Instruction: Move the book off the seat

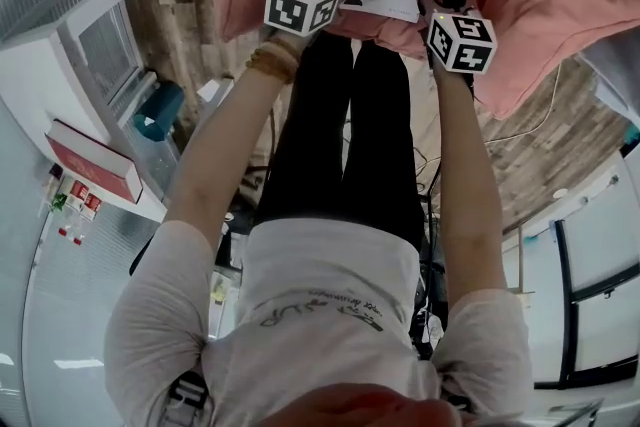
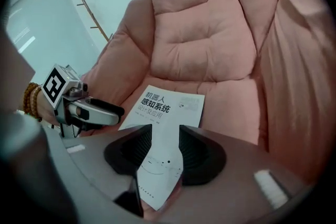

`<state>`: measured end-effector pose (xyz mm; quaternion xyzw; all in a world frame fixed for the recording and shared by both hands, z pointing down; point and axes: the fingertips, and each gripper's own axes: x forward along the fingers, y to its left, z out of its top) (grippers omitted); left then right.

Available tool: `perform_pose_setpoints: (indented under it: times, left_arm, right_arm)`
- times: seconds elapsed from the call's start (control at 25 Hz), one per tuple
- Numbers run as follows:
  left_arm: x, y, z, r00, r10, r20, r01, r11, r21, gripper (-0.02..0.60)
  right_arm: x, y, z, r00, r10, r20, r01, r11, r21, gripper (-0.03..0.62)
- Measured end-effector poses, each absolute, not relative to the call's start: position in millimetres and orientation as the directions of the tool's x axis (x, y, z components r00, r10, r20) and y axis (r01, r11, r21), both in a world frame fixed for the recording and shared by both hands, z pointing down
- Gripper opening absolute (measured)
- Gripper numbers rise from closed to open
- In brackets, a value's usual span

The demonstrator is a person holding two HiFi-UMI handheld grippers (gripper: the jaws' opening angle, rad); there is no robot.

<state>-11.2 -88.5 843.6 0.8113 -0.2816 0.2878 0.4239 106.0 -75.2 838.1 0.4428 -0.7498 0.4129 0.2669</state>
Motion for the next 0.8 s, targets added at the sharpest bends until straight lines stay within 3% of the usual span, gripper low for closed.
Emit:
perform_pose_setpoints:
  times: [0.12, 0.32, 0.4, 0.8]
  left_arm:
    - [-10.2, -85.6, 862.4, 0.654, -0.196, 0.73, -0.718, -0.463, 0.519, 0.28]
    - [-15.3, -89.4, 878.3, 0.62, -0.206, 0.757, -0.747, -0.449, 0.49, 0.283]
    - [-16.5, -90.1, 886.7, 0.607, -0.197, 0.77, -0.755, -0.444, 0.482, 0.35]
    - [-15.1, -90.7, 907.0, 0.615, -0.163, 0.771, -0.745, -0.442, 0.5, 0.324]
  right_arm:
    - [108.0, -72.9, 862.3, -0.465, -0.407, 0.786, -0.885, 0.243, -0.397, 0.195]
    - [113.6, -68.3, 893.5, -0.458, -0.356, 0.815, -0.889, 0.214, -0.406, 0.233]
    - [115.4, -68.1, 902.2, -0.459, -0.34, 0.821, -0.888, 0.198, -0.414, 0.254]
    - [104.3, -66.1, 931.0, -0.516, -0.241, 0.822, -0.856, 0.19, -0.481, 0.276]
